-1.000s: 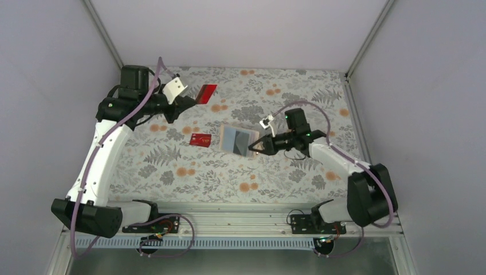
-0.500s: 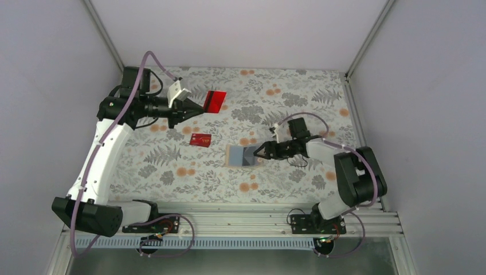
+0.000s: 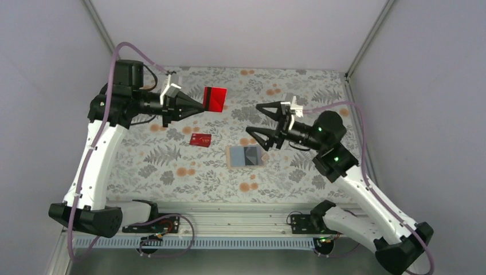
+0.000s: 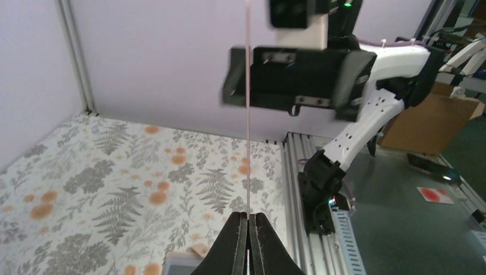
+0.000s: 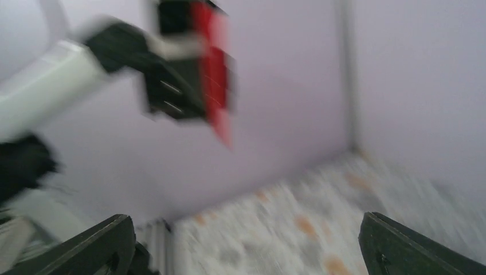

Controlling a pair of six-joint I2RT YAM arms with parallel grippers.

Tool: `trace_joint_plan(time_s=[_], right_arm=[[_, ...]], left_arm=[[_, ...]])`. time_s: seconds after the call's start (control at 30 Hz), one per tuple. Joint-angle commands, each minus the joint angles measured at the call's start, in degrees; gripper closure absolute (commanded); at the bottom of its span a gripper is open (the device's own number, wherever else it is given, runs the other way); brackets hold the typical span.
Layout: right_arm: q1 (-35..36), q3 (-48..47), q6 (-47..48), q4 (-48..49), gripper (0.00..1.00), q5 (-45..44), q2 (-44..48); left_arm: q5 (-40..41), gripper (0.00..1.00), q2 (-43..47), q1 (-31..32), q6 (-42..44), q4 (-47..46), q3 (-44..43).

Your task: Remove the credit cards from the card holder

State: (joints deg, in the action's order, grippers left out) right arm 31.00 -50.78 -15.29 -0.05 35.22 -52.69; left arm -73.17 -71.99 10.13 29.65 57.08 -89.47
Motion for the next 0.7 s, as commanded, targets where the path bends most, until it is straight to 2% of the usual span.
trace_joint_plan(time_s=[0.0, 0.13, 0.27, 0.33, 0.5, 0.53, 0.67], right_arm=[[8.2, -1.4, -1.2, 25.5, 0.02, 4.4, -2.4], [12.2, -5.0, -3.0, 32.2, 0.10, 2.6, -9.3], [16.9, -11.7, 0.3, 27.6, 0.23, 0.7, -15.8], [17.5, -12.8, 0.4, 28.1, 0.40, 1.9, -17.3], [18.3, -12.6, 0.5, 28.3, 0.92, 2.4, -18.4], [18.4, -12.3, 0.5, 28.2, 0.95, 1.8, -18.2], [18.4, -11.9, 1.1, 26.7, 0.96, 0.7, -17.2]], left_arm=[[-4.7, 0.98, 1.8, 0.2, -4.4, -2.8, -1.5], [-5.0, 0.98, 2.9, 0.2, -4.2, -2.7, -0.9], [-6.4, 0.98, 2.7, 0.2, -4.0, -2.8, -0.9], [-7.1, 0.98, 2.6, 0.2, -3.9, -2.8, -0.6], [-6.6, 0.98, 3.1, 0.2, -3.3, -2.3, -0.1], [-6.7, 0.98, 3.3, 0.2, -3.0, -2.1, 0.0], [-6.6, 0.97, 3.6, 0.2, -2.2, -1.5, 0.5]])
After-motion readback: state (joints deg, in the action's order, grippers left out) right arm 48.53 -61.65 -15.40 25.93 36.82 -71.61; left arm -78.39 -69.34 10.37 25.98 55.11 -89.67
